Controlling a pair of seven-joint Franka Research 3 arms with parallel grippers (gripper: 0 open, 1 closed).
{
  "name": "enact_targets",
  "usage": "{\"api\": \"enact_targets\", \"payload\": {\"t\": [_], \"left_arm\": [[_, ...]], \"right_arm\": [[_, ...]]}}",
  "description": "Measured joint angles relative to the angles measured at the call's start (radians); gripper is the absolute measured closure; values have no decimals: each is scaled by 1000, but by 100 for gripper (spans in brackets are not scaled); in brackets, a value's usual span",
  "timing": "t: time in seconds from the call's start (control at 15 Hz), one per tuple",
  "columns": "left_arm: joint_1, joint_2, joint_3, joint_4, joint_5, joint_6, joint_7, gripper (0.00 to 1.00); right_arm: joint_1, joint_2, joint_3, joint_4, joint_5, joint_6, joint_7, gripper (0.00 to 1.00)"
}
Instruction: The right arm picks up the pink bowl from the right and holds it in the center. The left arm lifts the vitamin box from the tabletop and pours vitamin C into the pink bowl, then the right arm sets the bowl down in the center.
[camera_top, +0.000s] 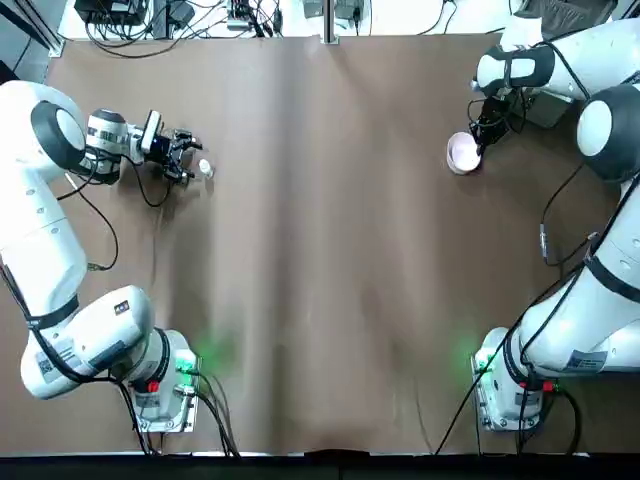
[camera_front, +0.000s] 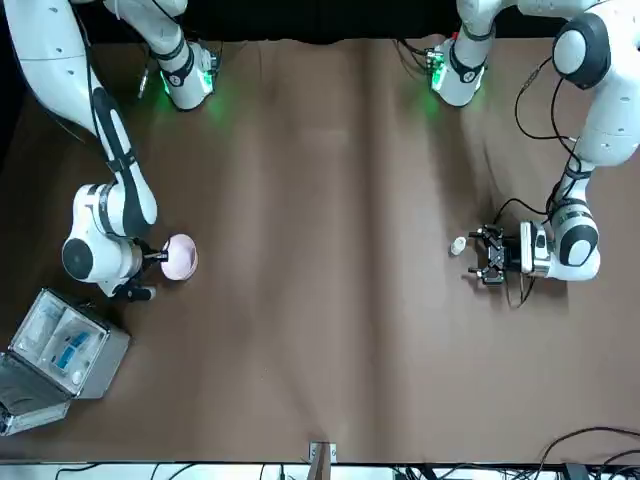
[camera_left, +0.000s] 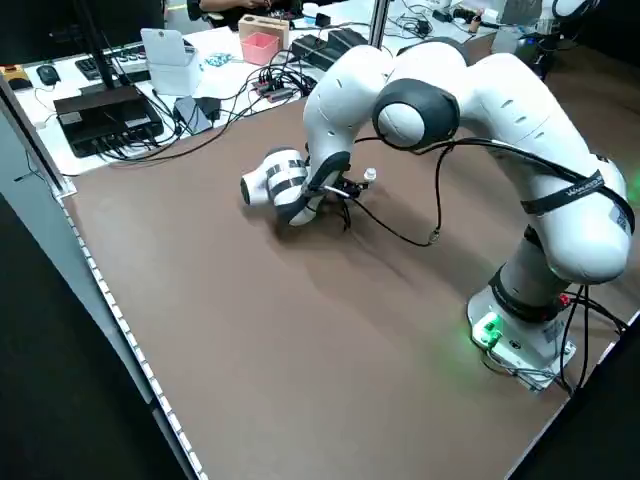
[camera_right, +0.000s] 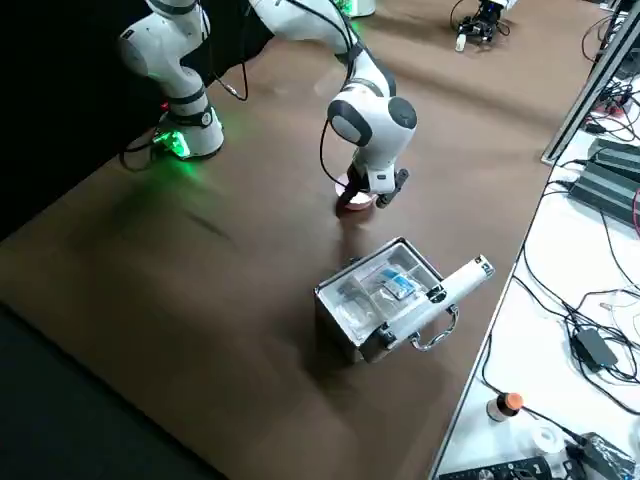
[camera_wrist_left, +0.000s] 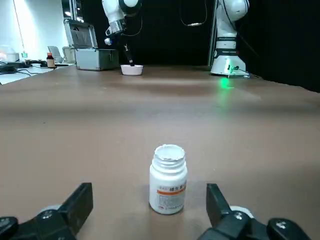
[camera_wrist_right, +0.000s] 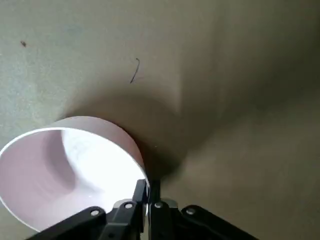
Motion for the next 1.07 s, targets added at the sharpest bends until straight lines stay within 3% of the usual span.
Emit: {"api": "enact_targets", "payload": {"t": [0.33,1.07], "left_arm": [[-27,6,-4,0,0,0,19,0],[-48,29,-5,0,0,0,66,3]], "right_arm": [[0,-1,2,2,0,-1,-2,97],[5,-1,5,31,1,-46,9,97]]}}
